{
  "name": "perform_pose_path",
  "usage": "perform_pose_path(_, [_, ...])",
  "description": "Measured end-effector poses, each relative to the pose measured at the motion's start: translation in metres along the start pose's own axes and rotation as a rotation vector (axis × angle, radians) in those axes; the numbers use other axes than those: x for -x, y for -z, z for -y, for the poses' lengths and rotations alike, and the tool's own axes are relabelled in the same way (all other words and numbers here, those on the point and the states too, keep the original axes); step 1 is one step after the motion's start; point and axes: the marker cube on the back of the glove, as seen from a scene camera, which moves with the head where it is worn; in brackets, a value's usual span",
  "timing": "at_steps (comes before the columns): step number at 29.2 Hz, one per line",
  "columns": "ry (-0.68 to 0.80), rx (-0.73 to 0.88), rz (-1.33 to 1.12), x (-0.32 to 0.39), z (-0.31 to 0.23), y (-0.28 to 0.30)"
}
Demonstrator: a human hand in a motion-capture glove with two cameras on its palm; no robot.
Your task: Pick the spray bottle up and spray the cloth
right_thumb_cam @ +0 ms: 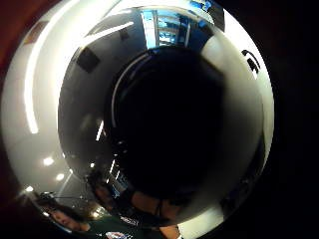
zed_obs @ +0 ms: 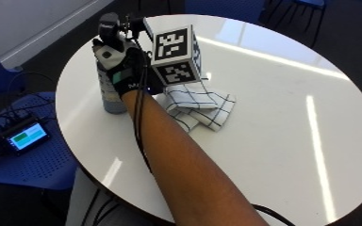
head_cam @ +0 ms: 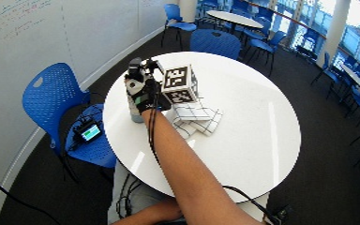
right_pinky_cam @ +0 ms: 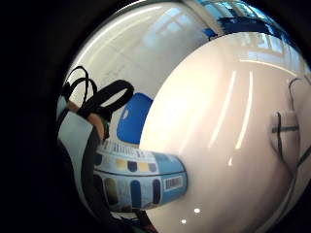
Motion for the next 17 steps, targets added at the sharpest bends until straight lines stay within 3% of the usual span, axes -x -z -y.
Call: perform_pose_path(17, [-0.244,0.174,0.001,-0.068,-0.042,-0.022])
